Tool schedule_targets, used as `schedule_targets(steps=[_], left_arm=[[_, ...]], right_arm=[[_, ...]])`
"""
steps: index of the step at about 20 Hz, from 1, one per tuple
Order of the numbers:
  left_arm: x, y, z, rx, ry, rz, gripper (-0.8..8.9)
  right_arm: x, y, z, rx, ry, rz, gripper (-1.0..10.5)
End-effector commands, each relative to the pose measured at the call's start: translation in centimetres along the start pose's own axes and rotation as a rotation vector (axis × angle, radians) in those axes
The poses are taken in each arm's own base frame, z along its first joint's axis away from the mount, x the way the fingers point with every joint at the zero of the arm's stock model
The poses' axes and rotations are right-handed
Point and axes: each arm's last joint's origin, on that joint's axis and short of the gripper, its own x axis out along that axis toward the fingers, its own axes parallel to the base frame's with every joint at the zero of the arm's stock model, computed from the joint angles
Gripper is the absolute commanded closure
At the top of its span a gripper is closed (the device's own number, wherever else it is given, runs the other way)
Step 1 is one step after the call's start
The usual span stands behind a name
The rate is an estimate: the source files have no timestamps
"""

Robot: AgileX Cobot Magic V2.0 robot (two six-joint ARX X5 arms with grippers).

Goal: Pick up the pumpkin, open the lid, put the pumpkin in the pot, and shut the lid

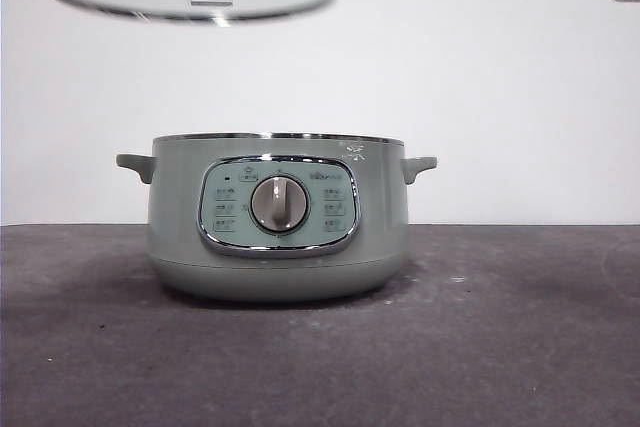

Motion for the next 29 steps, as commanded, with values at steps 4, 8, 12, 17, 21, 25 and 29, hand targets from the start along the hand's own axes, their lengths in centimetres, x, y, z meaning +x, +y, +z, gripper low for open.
schedule_targets(steps=[4, 8, 12, 17, 21, 25, 29], left_arm=[[-9.5, -1.0, -0.7, 0.01, -0.091, 0.087, 8.22], [-13.8, -1.9, -2.4, 0.007, -0.089, 0.111, 8.22], [-16.1, -2.5, -3.5, -0.006, -0.102, 0.112, 8.22], [-16.8, -2.7, -3.9, -0.014, -0.091, 0.109, 8.22], [-16.8, -2.7, -3.9, -0.014, -0.094, 0.109, 8.22], [-16.8, -2.7, -4.0, -0.015, -0.086, 0.107, 8.22], [-16.8, -2.7, -4.1, -0.015, -0.076, 0.105, 8.22]], right_arm=[[6.6, 0.1, 2.7, -0.019, -0.015, 0.091, 9.6], [13.3, 0.7, 6.0, -0.071, 0.049, 0.129, 9.6], [20.6, 0.9, 7.6, -0.097, 0.131, 0.144, 9.6], [27.4, 1.5, 5.4, -0.184, 0.25, 0.112, 9.6], [30.4, 2.4, 2.9, -0.272, 0.336, 0.074, 9.6], [31.7, 2.4, 1.6, -0.296, 0.39, 0.043, 9.6], [31.8, 2.4, 1.1, -0.289, 0.425, 0.047, 6.1]])
